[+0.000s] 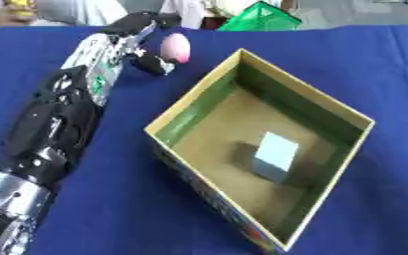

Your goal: Pick up objects on the table and place them in the box.

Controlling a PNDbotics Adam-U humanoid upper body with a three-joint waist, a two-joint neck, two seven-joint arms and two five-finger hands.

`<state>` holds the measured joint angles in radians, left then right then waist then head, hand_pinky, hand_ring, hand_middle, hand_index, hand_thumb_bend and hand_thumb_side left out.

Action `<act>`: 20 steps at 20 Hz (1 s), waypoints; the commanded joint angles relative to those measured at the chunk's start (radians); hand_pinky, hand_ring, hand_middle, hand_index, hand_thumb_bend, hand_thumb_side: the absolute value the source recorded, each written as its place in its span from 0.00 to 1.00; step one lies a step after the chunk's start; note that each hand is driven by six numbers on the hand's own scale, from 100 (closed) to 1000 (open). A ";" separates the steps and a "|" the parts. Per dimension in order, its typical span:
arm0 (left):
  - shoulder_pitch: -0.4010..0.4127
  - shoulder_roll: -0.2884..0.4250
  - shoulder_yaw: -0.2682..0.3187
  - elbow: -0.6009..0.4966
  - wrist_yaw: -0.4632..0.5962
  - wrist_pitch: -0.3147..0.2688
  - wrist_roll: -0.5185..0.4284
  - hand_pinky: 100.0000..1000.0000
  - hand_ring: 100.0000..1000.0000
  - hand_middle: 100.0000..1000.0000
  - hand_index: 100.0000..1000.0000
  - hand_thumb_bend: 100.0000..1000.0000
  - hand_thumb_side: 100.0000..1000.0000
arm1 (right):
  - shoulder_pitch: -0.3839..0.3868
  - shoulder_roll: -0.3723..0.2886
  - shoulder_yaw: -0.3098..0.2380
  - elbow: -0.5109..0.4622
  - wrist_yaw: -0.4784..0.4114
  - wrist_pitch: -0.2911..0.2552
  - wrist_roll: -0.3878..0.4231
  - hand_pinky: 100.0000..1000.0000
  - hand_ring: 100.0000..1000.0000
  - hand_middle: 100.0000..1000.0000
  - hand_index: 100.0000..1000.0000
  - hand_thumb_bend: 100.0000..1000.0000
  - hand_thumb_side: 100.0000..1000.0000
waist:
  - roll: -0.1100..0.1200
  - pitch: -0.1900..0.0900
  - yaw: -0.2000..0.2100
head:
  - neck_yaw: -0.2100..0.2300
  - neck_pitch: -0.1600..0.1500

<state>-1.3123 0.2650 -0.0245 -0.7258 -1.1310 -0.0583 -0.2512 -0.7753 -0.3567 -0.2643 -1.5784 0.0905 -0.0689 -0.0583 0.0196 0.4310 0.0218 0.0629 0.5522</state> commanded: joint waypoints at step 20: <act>-0.033 0.025 0.035 0.007 -0.139 0.093 0.241 0.37 0.49 0.53 0.70 0.09 0.02 | -0.051 -0.033 0.007 0.025 -0.023 -0.015 0.022 0.74 0.90 0.51 0.80 0.61 1.00 | -0.005 0.017 -0.053 | 0.046 -0.069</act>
<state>-1.3218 0.2650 0.0042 -0.7047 -1.2454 0.0237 -0.0449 -0.8085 -0.3574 -0.2575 -1.5466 0.0754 -0.0823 -0.0385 0.0173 0.4708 -0.0311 0.1043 0.4986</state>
